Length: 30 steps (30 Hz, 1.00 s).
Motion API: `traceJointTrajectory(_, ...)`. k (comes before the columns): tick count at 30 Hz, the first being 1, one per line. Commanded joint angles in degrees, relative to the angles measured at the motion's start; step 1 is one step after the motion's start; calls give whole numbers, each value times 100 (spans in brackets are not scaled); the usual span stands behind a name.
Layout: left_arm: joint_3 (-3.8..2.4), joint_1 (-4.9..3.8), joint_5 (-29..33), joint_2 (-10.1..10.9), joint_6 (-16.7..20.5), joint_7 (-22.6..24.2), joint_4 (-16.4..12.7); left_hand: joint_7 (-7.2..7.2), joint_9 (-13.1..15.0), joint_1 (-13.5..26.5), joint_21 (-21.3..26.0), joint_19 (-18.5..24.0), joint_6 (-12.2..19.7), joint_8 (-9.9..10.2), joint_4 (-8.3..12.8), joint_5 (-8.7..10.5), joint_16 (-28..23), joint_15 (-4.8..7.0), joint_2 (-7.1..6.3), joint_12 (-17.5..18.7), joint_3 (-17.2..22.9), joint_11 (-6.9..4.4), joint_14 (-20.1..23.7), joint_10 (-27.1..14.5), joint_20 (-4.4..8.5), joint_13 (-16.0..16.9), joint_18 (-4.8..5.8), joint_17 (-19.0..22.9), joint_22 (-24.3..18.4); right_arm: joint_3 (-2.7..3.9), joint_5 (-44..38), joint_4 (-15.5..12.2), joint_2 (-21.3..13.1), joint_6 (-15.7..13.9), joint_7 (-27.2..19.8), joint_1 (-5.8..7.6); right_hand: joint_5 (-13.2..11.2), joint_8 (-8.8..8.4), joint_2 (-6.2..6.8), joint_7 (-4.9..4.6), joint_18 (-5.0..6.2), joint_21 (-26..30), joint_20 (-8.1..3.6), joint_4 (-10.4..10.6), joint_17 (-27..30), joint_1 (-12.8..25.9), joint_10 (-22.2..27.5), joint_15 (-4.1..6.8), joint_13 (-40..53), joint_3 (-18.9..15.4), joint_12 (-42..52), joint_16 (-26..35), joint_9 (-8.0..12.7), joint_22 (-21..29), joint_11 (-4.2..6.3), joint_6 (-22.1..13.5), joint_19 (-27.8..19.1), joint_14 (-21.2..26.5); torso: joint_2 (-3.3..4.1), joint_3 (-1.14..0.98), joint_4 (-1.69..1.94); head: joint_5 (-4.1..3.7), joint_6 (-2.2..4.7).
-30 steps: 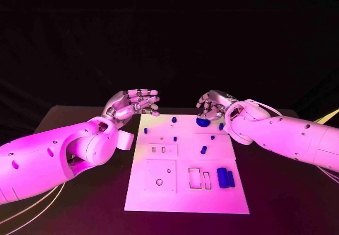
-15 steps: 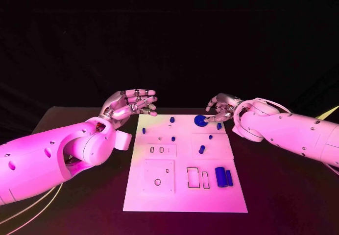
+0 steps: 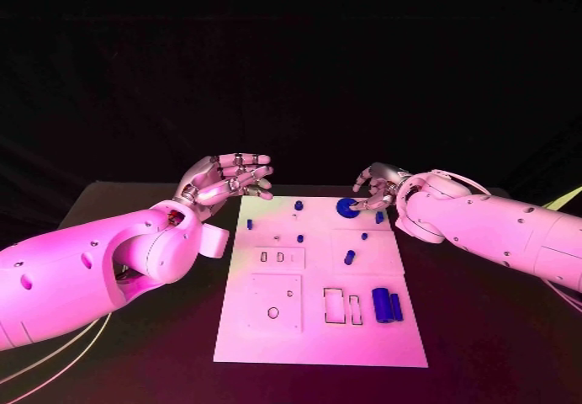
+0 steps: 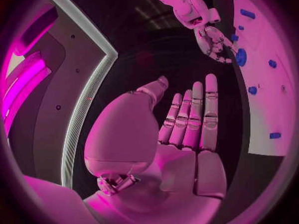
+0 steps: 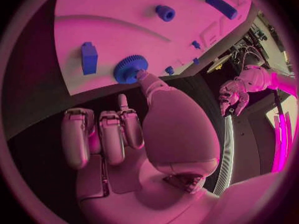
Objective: Assemble the parts on the task board
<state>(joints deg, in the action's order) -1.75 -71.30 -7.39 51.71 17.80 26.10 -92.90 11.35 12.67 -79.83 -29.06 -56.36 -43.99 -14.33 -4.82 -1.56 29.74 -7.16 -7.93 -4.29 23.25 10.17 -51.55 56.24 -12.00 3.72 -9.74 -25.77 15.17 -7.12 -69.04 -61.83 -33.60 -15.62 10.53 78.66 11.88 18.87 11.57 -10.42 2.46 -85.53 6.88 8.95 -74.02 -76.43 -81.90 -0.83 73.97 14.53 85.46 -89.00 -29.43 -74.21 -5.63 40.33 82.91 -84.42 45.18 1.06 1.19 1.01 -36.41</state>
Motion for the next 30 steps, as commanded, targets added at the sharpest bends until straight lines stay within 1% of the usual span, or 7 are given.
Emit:
traceJointTrajectory(1, -3, -4, -6, -14, -22, 3, -9, 159, 99, 30, -77, 138, 81, -43, 39, -126, 121, 20, 44, 46, 31, 8, 70, -24, 35, 29, -25, -94, 96, -4, -9, 28, 47, 45, -3, -27, 44, 159, -22, -7, -136, -116, 38, 98, -1598, -124, -333, -54, 1097, -204, 94, -100, 14, -1172, -7, -33, 465, -558, 1, 3, -3, 14, -32)
traceJointTrajectory(10, -3, -5, -8, -11, -23, -6, -8, 158, 100, 23, -93, 149, 81, -43, 44, -126, 127, 21, 48, 46, 35, 7, 74, -24, 35, 29, -26, -97, 108, -11, -123, 70, 116, 82, -13, -62, 46, 179, -48, 0, -136, -121, 41, 133, -1598, -128, -341, -54, 1108, -182, 102, -100, 20, -1178, -3, 20, 467, -558, -4, 5, -7, 18, -54)
traceJointTrajectory(16, -3, -5, -9, -8, -24, -13, -6, 158, 100, 23, -93, 149, 81, -43, 44, -126, 127, 21, 48, 46, 35, 7, 74, -24, 35, 29, -26, -97, 108, -13, -143, 69, 127, 48, -21, -73, 43, 205, -92, 21, -140, -134, 37, 155, -1598, -164, -364, -42, 1136, -94, 121, -100, 39, -1197, 14, 141, 475, -558, -7, -3, -11, 25, -58)
traceJointTrajectory(19, -3, -5, -10, -5, -24, -17, -3, 158, 100, 23, -93, 149, 81, -43, 44, -126, 127, 21, 48, 46, 35, 7, 74, -24, 35, 29, -26, -97, 108, -13, -169, 58, 130, 9, -24, -77, 14, 234, -140, 52, -144, -149, 18, 158, -1598, -200, -400, -17, 1173, 51, 147, -100, 64, -1218, 42, 322, 484, -558, -5, -4, -8, 25, -61)
traceJointTrajectory(20, -3, -5, -10, -4, -24, -18, -2, 158, 100, 23, -93, 149, 81, -43, 44, -126, 127, 21, 48, 46, 35, 7, 74, -24, 35, 29, -26, -97, 108, -13, -179, 56, 131, 1, -22, -78, 0, 257, -169, 80, -150, -167, -1, 154, -1598, -219, -423, 6, 1196, 171, 162, -100, 78, -1241, 66, 472, 497, -558, -5, -5, -9, 24, -62)
traceJointTrajectory(23, -3, -5, -10, -3, -24, -19, -2, 158, 100, 23, -93, 149, 81, -43, 44, -126, 127, 21, 48, 46, 35, 7, 74, -24, 35, 29, -26, -97, 108, -14, -210, 58, 133, 1, -15, -82, -6, 266, -172, 130, -153, -178, -41, 138, -1598, -227, -443, 50, 1215, 383, 173, -100, 99, -1257, 113, 671, 503, -558, -5, -6, -9, 19, -64)
traceJointTrajectory(30, -3, -5, -11, -3, -22, -22, -3, 158, 100, 23, -93, 149, 81, -43, 44, -126, 127, 21, 48, 46, 35, 7, 74, -24, 35, 29, -26, -97, 108, -18, -233, 82, 155, 86, 1, -108, -5, 210, -113, 160, -156, -185, -82, 127, -1598, -167, -453, 89, 1223, 620, 175, -100, 138, -1270, 144, 795, 508, -558, -3, -8, -10, 21, -68)
